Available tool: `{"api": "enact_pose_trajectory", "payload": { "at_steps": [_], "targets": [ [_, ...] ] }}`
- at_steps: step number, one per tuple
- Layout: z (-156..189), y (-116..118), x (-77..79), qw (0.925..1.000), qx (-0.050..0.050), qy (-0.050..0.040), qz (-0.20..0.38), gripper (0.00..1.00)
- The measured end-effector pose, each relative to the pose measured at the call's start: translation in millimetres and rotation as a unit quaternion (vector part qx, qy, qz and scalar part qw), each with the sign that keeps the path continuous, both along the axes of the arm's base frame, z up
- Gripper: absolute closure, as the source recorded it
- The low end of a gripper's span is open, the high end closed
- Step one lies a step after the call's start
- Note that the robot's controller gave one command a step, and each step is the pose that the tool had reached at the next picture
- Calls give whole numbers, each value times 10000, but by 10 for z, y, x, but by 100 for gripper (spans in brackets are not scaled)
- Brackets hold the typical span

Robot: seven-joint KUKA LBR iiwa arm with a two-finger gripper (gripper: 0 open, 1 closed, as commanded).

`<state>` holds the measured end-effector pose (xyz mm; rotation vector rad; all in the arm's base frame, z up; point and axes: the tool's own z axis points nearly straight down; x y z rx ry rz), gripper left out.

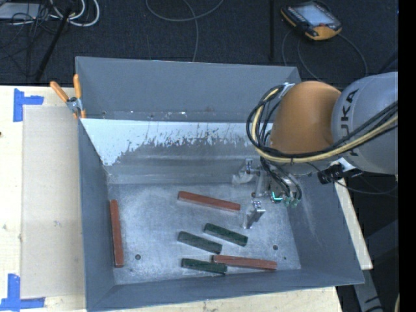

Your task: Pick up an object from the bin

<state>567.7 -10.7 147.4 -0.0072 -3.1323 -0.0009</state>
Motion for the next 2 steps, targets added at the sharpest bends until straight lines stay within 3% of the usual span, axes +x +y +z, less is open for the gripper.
{"api": "enact_pose_trajectory", "payload": {
  "at_steps": [1, 2],
  "targets": [
    [43, 0, 19, 10000, -1, -39, 2, 0],
    [-540, 155, -315, 9992, -1, -57, -390, 0]
  ]
}}
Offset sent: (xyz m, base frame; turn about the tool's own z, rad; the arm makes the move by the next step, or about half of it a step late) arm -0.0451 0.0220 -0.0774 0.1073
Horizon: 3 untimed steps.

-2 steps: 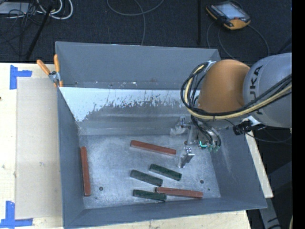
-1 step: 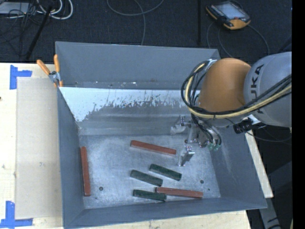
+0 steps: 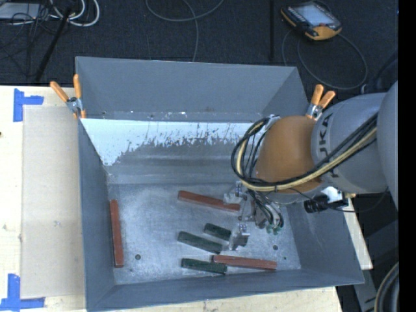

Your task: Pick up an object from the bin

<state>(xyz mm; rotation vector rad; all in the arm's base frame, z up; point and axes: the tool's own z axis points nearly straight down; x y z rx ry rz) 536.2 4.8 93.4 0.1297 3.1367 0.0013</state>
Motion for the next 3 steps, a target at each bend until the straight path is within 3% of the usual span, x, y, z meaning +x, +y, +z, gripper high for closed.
{"api": "enact_pose_trajectory", "payload": {
  "at_steps": [1, 2, 3],
  "targets": [
    [2, 0, -57, 9999, 1, -80, -142, 0],
    [63, 62, -117, 9998, 2, 6, -189, 0],
    [-159, 111, -135, 9997, 2, -18, -261, 0]
  ]
}}
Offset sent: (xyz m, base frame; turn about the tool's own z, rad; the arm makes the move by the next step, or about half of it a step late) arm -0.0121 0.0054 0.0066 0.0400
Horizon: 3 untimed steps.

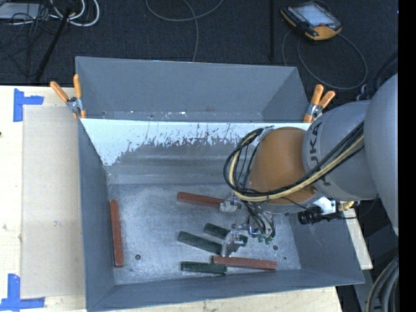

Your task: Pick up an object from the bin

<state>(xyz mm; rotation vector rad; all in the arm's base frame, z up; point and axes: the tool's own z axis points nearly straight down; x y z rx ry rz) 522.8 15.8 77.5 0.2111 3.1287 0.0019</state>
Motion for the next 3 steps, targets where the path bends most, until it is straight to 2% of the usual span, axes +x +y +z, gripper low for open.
{"api": "enact_pose_trajectory", "payload": {
  "at_steps": [1, 3],
  "targets": [
    [-19, 4, -171, 9987, 13, -11, -505, 100],
    [-8, 5, -170, 9987, 13, -7, -503, 100]
  ]
}}
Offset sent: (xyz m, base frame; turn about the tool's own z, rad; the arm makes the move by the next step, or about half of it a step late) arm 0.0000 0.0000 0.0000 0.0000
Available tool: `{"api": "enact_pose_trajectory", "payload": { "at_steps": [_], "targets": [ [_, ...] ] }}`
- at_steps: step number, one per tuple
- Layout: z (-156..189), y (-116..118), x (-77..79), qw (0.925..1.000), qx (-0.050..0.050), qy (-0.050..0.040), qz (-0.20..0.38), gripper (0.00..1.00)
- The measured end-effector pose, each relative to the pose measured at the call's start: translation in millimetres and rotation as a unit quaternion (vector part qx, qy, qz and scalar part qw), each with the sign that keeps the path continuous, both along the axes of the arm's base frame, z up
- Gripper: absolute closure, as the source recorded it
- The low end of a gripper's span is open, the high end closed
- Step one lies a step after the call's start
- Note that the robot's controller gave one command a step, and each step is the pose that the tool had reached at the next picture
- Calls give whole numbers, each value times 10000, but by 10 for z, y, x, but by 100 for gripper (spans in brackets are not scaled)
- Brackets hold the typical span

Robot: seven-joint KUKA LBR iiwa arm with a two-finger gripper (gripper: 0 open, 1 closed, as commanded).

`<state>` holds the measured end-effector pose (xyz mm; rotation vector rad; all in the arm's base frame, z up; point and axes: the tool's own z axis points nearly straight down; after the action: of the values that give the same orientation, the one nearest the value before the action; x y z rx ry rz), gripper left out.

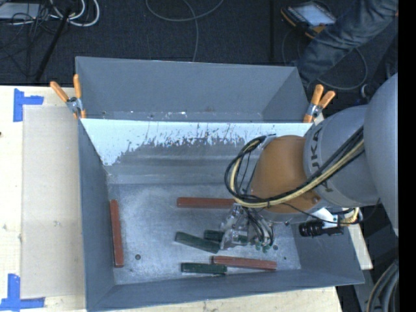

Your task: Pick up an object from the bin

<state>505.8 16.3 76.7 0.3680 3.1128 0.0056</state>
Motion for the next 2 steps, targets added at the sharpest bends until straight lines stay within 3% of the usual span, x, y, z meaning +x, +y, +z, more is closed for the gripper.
{"api": "enact_pose_trajectory", "payload": {
  "at_steps": [2],
  "targets": [
    [178, -7, -38, 10000, -11, 77, 5, 100]
  ]
}}
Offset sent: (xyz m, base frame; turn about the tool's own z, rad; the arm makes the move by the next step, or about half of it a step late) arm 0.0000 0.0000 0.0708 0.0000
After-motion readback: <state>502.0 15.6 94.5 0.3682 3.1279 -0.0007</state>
